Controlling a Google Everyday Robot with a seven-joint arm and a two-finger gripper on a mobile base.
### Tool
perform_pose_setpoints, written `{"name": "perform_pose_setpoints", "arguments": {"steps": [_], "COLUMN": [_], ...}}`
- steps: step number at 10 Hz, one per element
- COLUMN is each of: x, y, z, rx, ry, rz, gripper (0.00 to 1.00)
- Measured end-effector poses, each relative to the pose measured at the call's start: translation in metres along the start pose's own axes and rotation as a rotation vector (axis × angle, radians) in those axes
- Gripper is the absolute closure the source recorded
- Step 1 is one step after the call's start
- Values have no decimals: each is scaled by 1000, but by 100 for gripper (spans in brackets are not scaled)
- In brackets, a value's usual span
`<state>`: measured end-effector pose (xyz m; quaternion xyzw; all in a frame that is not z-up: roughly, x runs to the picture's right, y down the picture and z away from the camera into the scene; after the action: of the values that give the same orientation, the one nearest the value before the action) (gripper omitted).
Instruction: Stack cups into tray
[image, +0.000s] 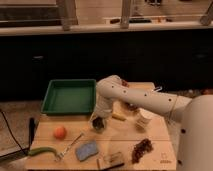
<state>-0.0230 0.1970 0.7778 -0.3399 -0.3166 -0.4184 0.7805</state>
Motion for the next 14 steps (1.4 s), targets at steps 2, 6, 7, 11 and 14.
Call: {"name": "perform_pose_setpoints", "arguments": {"steps": [2, 6, 7, 11, 14], "x": [0, 4, 4, 5, 5], "y": [2, 2, 2, 1, 0], "z": [-1, 2, 2, 3, 2], "rx": [-2, -8, -8, -13, -13], "ry": [0, -14, -13, -14, -14], "rz": [2, -2, -3, -5, -7], "gripper": [92, 100, 100, 99, 72]}}
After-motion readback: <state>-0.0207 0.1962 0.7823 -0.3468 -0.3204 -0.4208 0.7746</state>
